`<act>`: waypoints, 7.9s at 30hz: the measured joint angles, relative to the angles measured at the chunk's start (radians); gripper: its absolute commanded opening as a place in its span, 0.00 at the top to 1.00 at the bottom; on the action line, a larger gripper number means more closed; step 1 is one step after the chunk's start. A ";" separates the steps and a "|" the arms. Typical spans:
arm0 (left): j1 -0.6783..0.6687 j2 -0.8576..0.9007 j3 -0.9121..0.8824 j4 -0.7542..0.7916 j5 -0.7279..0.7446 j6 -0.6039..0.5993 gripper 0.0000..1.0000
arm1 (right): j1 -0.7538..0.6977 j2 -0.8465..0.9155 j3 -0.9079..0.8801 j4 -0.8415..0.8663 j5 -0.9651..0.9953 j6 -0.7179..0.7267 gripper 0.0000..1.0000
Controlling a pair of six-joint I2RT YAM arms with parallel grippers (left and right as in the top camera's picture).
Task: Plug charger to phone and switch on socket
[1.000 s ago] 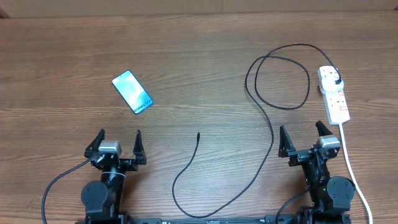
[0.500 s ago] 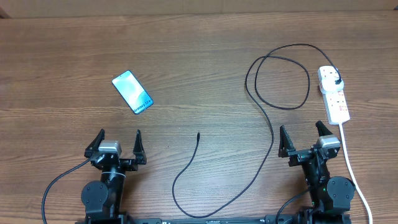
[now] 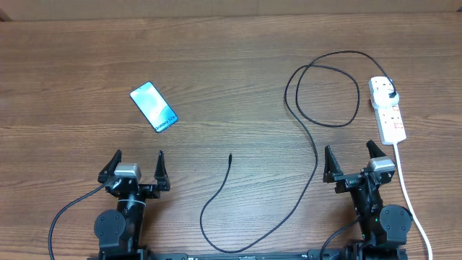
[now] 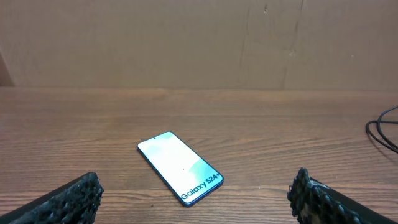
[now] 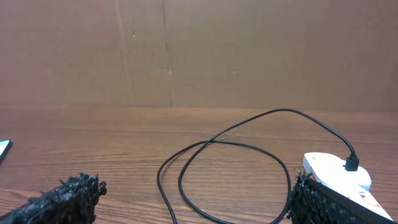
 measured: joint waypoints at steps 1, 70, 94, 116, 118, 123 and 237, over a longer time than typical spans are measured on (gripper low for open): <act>0.000 0.000 0.000 0.000 0.000 0.000 0.00 | 0.000 0.000 0.000 0.000 0.000 0.000 0.00; 0.000 0.000 0.000 0.000 -0.003 0.000 0.00 | 0.000 0.000 0.000 0.000 0.000 0.000 0.00; 0.000 0.000 0.016 -0.036 -0.008 -0.043 0.00 | 0.000 0.000 0.000 0.000 0.000 0.000 0.00; 0.000 0.670 0.766 -0.401 -0.076 -0.095 0.00 | 0.000 0.000 0.000 -0.001 0.000 0.000 0.00; 0.000 0.783 0.892 -0.515 -0.078 -0.100 0.00 | 0.000 0.000 0.000 -0.002 0.000 0.000 0.00; 0.000 1.065 1.229 -0.746 -0.080 -0.105 0.00 | 0.000 0.000 0.000 -0.002 0.000 0.000 0.00; -0.082 2.347 1.995 -1.256 -0.121 -0.612 0.00 | 0.000 0.000 0.000 -0.002 0.000 0.000 0.00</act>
